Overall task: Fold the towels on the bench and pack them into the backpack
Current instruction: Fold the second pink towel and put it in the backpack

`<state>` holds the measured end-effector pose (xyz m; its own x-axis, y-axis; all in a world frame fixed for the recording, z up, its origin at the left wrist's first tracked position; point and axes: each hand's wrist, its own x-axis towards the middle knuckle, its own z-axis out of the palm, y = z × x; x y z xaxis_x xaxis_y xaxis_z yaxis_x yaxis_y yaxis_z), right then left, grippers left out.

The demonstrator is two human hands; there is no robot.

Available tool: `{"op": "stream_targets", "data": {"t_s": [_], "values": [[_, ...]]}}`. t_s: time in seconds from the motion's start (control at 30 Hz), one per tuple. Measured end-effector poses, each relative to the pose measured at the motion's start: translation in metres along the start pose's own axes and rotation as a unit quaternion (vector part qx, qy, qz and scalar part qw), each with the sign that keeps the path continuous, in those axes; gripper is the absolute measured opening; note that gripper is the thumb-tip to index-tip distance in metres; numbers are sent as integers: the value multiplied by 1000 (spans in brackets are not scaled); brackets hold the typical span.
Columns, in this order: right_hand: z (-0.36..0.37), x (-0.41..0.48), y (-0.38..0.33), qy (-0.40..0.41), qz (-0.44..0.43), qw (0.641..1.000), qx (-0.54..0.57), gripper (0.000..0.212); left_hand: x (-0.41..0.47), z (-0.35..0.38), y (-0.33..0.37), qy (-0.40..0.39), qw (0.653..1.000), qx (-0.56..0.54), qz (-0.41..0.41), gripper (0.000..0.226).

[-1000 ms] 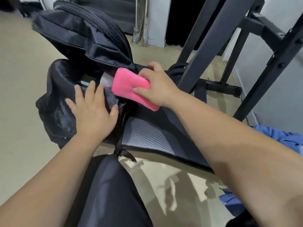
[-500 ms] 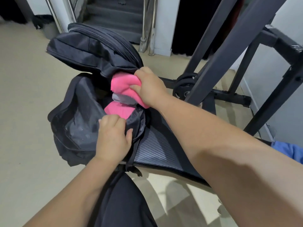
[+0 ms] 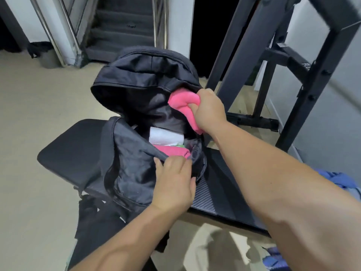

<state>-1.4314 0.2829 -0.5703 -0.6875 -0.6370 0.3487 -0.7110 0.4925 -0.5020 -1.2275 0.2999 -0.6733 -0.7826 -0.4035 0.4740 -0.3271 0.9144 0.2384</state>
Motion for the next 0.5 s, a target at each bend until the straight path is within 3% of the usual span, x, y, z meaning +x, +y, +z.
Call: {"op": "stream_targets", "data": {"t_s": [0.13,0.5], "values": [[-47,-18,59,34,58,998,-18,22,-5,-3,74,-95,986,138,27,71],[-131,-67,155,81,157,982,-61,25,-39,16,168,-120,975,84,166,92]]}}
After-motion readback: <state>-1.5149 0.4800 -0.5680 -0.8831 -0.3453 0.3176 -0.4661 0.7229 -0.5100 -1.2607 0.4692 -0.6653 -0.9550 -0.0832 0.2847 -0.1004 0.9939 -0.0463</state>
